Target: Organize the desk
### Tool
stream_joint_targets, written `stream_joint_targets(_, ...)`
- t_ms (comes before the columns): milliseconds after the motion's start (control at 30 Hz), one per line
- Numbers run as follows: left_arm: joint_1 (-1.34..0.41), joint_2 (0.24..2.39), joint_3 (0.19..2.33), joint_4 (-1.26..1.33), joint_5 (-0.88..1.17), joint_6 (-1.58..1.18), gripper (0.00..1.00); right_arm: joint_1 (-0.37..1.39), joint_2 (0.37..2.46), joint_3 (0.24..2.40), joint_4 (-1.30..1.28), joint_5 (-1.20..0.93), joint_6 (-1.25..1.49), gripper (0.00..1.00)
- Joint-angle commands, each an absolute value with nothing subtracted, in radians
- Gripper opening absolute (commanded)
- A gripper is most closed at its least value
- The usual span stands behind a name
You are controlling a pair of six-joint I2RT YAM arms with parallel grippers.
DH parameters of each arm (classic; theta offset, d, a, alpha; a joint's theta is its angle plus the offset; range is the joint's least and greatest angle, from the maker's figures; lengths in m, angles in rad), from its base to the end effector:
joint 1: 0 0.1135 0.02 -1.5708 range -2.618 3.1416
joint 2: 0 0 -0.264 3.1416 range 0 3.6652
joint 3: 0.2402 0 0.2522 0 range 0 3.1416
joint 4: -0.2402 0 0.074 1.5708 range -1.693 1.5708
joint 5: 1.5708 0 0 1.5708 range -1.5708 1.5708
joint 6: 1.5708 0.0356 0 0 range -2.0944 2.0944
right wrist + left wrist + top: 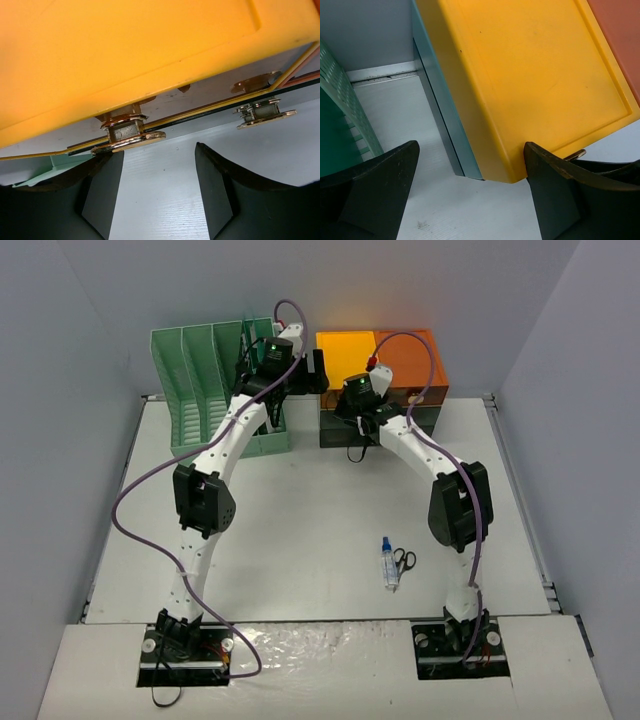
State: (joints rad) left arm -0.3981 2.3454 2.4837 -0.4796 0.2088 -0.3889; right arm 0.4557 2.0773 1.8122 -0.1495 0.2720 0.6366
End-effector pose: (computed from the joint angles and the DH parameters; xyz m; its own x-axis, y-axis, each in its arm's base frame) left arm 0.4963 -0.2167 0.3589 -0.4976 -0.1931 -0.8456 0.4006 0.8136 -0.4215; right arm 0.4526 0.2112 0.2945 -0.4116 0.4360 -0.8003 0.0517 0.8879 0.4571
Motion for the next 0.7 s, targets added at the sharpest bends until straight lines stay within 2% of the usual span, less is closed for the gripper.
stream_joint_targets(0, -0.396, 2.3, 2.453, -0.616, 0.175, -0.322, 0.82, 0.435, 1.99, 1.807, -0.116, 0.313, 0.617, 0.56)
stream_joint_targets(100, -0.396, 2.298, 2.451, -0.619, 0.171, -0.321, 0.82, 0.426, 1.941, 1.73, -0.133, 0.338, 0.59, 0.56)
stream_joint_targets(233, -0.394, 2.292, 2.445, -0.618, 0.17, -0.323, 0.82, 0.377, 1.81, 1.52, -0.049, 0.333, 0.58, 0.55)
stream_joint_targets(467, -0.396, 2.289, 2.447, -0.631, 0.166, -0.33, 0.82, 0.288, 1.673, 1.173, 0.317, 0.227, 0.792, 0.55)
stream_joint_targets(667, -0.402, 2.291, 2.459, -0.642, 0.153, -0.331, 0.82, 0.252, 1.746, 1.052, 0.634, 0.038, 1.034, 0.55)
